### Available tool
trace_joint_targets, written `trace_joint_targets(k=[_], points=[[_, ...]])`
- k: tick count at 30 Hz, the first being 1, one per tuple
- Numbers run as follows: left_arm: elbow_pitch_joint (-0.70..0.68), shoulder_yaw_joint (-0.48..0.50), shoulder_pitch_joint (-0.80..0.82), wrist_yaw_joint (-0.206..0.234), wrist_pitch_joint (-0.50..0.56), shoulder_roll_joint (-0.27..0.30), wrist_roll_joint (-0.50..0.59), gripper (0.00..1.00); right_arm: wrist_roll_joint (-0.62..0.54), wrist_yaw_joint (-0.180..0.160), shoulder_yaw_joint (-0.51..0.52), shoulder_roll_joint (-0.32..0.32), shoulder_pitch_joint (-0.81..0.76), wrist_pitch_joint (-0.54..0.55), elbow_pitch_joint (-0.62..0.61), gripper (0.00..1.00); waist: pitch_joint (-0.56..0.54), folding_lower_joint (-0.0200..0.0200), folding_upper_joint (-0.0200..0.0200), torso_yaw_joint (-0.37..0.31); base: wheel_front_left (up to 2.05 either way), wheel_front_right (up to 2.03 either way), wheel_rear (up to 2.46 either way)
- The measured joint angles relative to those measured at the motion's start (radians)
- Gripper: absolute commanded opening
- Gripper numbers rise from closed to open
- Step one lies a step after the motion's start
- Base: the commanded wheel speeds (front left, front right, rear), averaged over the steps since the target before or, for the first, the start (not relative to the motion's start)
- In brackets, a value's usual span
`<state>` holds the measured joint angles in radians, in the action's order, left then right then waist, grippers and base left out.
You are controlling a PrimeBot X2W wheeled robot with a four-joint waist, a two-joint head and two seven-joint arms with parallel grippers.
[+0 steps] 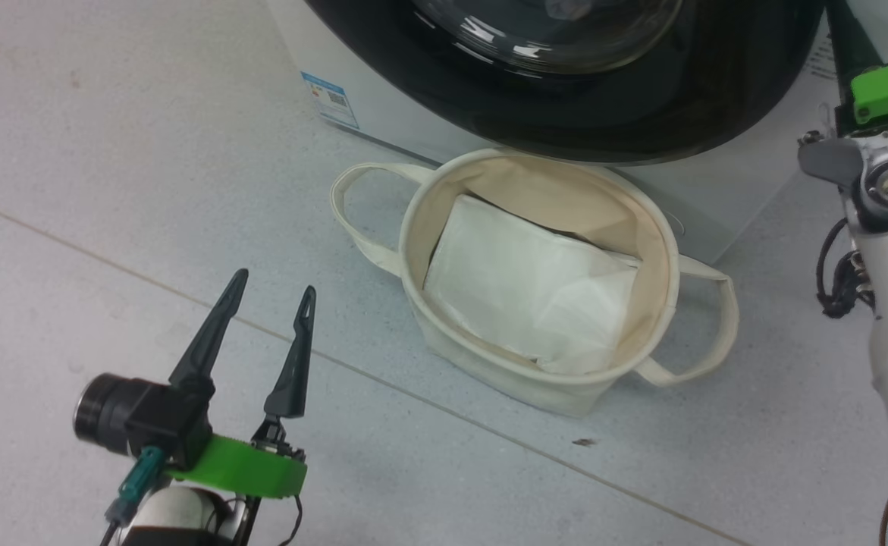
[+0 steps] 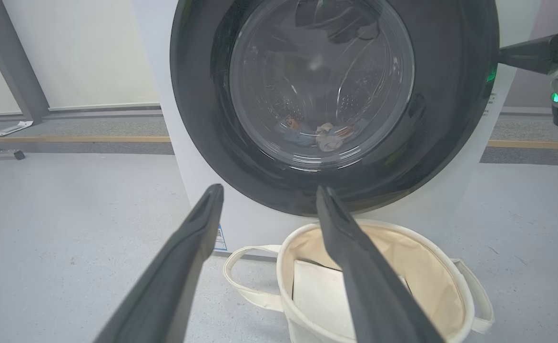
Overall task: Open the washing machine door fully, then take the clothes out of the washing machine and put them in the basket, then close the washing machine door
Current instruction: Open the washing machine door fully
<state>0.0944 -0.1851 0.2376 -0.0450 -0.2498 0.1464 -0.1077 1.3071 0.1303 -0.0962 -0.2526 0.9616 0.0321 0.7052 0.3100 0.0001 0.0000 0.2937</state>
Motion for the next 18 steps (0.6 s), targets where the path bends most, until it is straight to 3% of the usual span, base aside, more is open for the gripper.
trace_joint_targets(k=[10, 18], points=[[0.0, -0.001, 0.002, -0.008, 0.0, -0.017, 0.002, 1.0, 0.082, 0.0, -0.011, -0.039, 0.104, 0.112, 0.142, 0.0, 0.013, 0.0, 0.0, 0.029, 0.0, 0.0, 0.0], [0.016, 0.005, 0.002, -0.01, 0.0, -0.023, 0.008, 1.0, 0.131, -0.007, -0.059, -0.042, 0.091, 0.271, 0.134, 0.0, -0.015, 0.0, 0.0, 0.001, 0.0, 0.0, 0.0]])
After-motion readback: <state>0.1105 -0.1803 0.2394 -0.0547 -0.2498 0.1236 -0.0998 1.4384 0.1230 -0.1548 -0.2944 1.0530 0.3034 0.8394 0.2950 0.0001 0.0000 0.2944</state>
